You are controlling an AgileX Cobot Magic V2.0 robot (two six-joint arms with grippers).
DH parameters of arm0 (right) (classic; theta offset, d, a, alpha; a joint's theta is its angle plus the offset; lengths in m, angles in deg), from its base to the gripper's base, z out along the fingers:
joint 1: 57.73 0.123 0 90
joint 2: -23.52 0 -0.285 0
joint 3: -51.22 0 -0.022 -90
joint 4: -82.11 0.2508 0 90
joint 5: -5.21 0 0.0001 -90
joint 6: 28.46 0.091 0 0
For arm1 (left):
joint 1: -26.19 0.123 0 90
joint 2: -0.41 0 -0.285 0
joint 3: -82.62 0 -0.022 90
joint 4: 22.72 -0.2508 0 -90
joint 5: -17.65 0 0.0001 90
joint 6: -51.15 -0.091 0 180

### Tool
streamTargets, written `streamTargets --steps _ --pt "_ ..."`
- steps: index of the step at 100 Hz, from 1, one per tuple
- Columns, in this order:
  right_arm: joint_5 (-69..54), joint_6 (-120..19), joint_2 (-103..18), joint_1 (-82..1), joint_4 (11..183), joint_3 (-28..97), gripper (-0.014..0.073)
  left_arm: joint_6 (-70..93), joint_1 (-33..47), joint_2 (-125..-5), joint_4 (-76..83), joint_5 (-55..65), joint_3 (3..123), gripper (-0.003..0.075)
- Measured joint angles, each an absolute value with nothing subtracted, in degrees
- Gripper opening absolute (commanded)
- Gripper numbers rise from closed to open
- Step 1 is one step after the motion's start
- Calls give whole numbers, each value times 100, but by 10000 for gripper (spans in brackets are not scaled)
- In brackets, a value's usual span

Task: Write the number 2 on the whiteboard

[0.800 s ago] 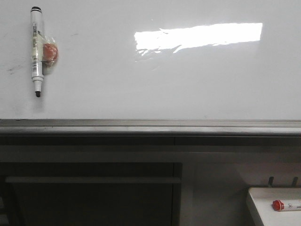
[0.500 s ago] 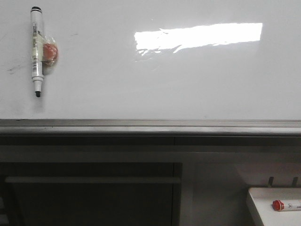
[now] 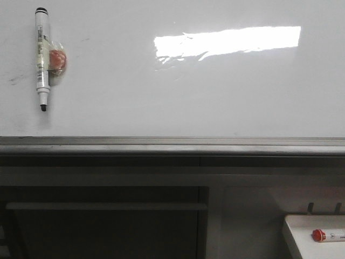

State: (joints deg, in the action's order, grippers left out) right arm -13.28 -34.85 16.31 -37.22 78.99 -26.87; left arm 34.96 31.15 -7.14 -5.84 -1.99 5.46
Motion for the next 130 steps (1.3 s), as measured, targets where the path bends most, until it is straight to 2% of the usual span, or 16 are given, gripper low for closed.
streamTargets --steps 42,51,62,69,80,99,116,130 --pt "-1127 -3485 1631 -3722 7831 -2687 -71 3496 3115 -714 -584 -199 546 -20" --pt "-563 -3485 1631 -3722 8211 -2687 -71 3496 3115 -714 -554 -199 546 -20" --pt "393 -3485 1631 -3722 9527 -2687 -71 3496 3115 -714 -212 -117 541 -20" --pt "733 -3485 1631 -3722 10414 -2687 -71 3496 3115 -714 570 15 541 -20" --pt "867 -3475 1631 -3722 11476 -2687 -71 3496 3115 -714 2976 64 541 -20" --pt "876 -3475 1631 -3722 12325 -2687 -71 3496 3115 -714 5810 507 541 -20" --pt "405 -3553 1631 -3722 12465 -2329 -71 3214 3115 -714 6465 436 575 -20" --pt "-617 -4351 1585 -3722 12279 -1405 -71 2569 3115 -789 5408 -372 1185 -20"
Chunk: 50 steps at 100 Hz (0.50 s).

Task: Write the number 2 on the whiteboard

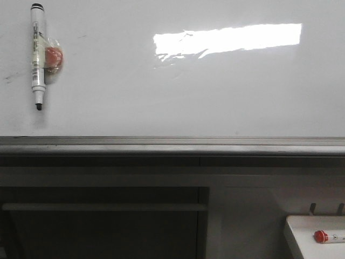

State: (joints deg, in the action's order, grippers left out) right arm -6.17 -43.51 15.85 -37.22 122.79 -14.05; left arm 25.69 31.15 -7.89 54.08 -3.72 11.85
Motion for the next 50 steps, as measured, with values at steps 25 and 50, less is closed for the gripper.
streamTargets --steps 25,50 --pt "-1890 -4991 154 -3722 11059 -94 57 2373 3072 -2539 1536 -2017 3404 165" --pt "-2396 -5019 -1326 -3722 11079 513 481 2368 2245 -3716 726 -2079 4046 559"
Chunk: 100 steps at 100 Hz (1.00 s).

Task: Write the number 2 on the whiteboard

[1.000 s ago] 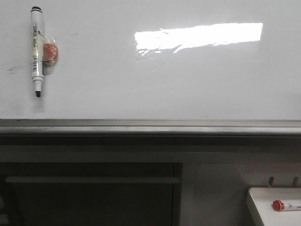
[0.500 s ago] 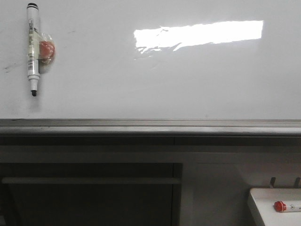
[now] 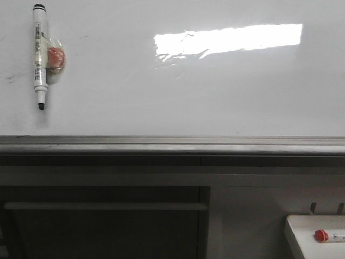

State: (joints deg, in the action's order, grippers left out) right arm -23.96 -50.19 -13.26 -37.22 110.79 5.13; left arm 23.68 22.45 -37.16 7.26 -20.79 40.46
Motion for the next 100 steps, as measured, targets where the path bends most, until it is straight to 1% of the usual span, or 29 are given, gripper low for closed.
streamTargets --steps 10,15,42,59,79,100 --pt "-2423 -5019 -1708 -3679 11079 633 472 2368 1857 -4184 711 -2080 4055 501" --pt "-2376 -5019 -1845 -3596 11087 675 468 2368 1665 -4464 711 -2020 4055 492" --pt "-2187 -5033 -2197 -3398 11101 700 462 2387 1074 -5684 1330 -895 4059 492" --pt "-2187 -5033 -2206 -3398 11101 700 462 2392 837 -6382 1538 -490 4070 492" --pt "-2179 -5033 -2206 -3398 11101 700 462 2392 746 -6945 1801 -11 4187 492" --pt "-2179 -5033 -2206 -3398 11101 700 462 2392 735 -7379 1875 148 4372 491"
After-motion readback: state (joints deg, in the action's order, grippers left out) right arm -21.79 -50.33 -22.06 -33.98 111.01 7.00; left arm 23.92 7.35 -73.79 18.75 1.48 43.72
